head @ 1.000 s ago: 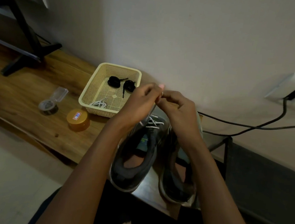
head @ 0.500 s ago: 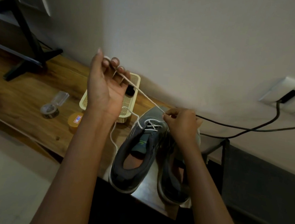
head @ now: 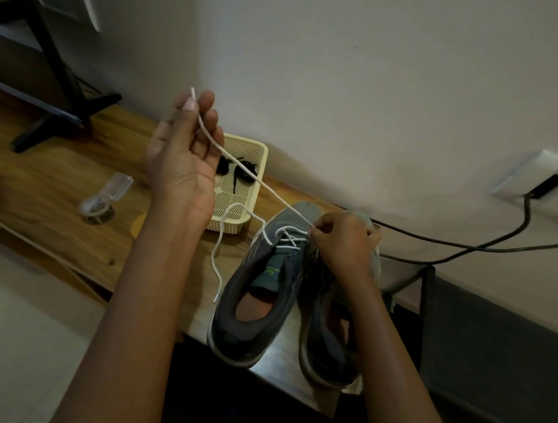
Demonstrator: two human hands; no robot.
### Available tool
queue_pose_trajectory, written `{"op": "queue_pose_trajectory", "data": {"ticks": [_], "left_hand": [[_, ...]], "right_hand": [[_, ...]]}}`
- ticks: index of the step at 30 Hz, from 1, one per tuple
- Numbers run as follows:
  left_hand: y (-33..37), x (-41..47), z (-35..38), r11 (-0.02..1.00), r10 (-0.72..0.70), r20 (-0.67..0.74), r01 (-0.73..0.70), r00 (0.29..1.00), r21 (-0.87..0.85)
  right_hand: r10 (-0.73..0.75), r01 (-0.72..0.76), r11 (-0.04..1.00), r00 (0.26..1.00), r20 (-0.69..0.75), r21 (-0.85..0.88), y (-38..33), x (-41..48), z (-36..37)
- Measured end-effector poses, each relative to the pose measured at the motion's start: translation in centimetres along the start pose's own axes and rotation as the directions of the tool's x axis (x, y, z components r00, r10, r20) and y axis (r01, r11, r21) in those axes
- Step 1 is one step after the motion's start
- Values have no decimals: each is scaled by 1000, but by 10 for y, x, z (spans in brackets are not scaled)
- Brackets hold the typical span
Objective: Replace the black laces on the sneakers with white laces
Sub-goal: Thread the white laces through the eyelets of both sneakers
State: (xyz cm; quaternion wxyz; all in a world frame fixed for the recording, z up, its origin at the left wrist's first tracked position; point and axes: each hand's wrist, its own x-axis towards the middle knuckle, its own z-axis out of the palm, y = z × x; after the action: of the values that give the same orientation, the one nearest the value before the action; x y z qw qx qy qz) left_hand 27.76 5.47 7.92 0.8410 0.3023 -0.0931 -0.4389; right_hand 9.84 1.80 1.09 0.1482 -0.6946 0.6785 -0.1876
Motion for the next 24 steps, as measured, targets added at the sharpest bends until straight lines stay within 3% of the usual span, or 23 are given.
{"op": "queue_pose_trajectory", "data": {"ticks": [3, 5, 7, 8, 10, 11, 12, 13, 15, 16, 18, 20, 22, 24], "left_hand": [[0, -1, 0, 999, 38, -27, -37, 999, 40], [1, 0, 0, 940, 294, -91, -271, 951, 207], [7, 5, -2, 690, 669, -91, -572, 737, 444], [11, 7, -2, 565, 780, -64, -658, 622, 497], [15, 9, -5, 391, 873, 22, -727, 487, 565], [16, 9, -7, 324, 874, 102, -726, 476, 607], [15, 6, -6, 288, 829, 196, -701, 523, 653], [12, 2, -5, 277, 728, 291, -654, 621, 704], [-4, -5, -6, 258, 362, 441, -543, 821, 799], [-13, -6, -8, 204, 163, 483, -509, 860, 837], [-29, -9, -14, 3, -134, 502, -506, 854, 862], [-41, -13, -18, -152, -344, 445, -516, 827, 843], [-51, -17, -22, -247, -466, 387, -537, 795, 807], [-56, -20, -25, -320, -491, 371, -559, 788, 765]], "right_hand": [[-6, 6, 1000, 1000, 13, 24, 1, 0, 0], [-49, 43, 986, 998, 35, 160, 1, 1, 3], [-96, 52, 904, 992, 83, 425, 0, 1, 4], [-102, 40, 865, 990, 97, 500, 0, 0, 4], [-99, 48, 879, 992, 81, 475, 1, 1, 3], [-93, 61, 910, 994, 59, 410, 2, 1, 1], [-90, 68, 940, 995, 48, 336, 5, 1, 0], [-92, 74, 961, 994, 58, 266, 6, -1, -3], [-97, 77, 986, 987, 129, 148, 6, -6, -10], [-102, 87, 992, 980, 169, 95, 6, -10, -13], [-121, 118, 993, 966, 227, 26, 6, -14, -15], [-132, 143, 989, 962, 238, -31, 7, -15, -15], [-142, 157, 987, 961, 238, -44, 9, -14, -15], [-147, 160, 987, 961, 233, -36, 11, -13, -15]]}}
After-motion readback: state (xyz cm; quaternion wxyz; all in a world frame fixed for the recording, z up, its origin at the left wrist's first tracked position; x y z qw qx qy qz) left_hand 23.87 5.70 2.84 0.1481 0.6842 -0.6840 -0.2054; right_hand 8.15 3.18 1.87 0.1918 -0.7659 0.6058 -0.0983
